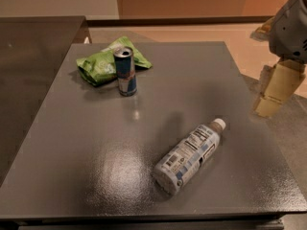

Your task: Move redbull can near blue plastic bottle

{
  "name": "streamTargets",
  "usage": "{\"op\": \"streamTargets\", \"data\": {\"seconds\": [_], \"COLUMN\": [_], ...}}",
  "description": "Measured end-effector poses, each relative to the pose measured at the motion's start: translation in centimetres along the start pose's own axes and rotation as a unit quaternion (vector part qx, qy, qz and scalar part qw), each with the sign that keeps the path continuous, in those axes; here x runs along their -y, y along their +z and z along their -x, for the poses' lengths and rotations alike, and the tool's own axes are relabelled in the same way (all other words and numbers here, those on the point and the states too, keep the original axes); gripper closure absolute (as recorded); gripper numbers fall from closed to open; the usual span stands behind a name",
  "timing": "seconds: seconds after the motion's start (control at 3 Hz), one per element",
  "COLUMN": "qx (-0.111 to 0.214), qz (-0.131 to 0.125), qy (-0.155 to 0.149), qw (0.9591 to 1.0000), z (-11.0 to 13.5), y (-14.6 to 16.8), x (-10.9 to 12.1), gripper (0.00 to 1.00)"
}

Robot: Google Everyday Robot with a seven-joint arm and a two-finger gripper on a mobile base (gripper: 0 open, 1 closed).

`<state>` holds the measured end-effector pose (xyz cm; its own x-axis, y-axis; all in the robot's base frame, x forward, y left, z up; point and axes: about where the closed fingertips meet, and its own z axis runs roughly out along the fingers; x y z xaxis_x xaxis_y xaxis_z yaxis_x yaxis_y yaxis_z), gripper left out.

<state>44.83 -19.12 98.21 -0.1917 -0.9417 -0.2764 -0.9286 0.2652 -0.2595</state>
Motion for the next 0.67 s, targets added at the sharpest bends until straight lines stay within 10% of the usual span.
{"op": "streamTargets", "data": {"seconds": [0.67], "qx": [0.082], "qz": [-0.01], "qy": [0.026], "qw": [0.9963], "z": [6.3], "y": [3.0], "x": [3.5], "gripper": [0.0]}}
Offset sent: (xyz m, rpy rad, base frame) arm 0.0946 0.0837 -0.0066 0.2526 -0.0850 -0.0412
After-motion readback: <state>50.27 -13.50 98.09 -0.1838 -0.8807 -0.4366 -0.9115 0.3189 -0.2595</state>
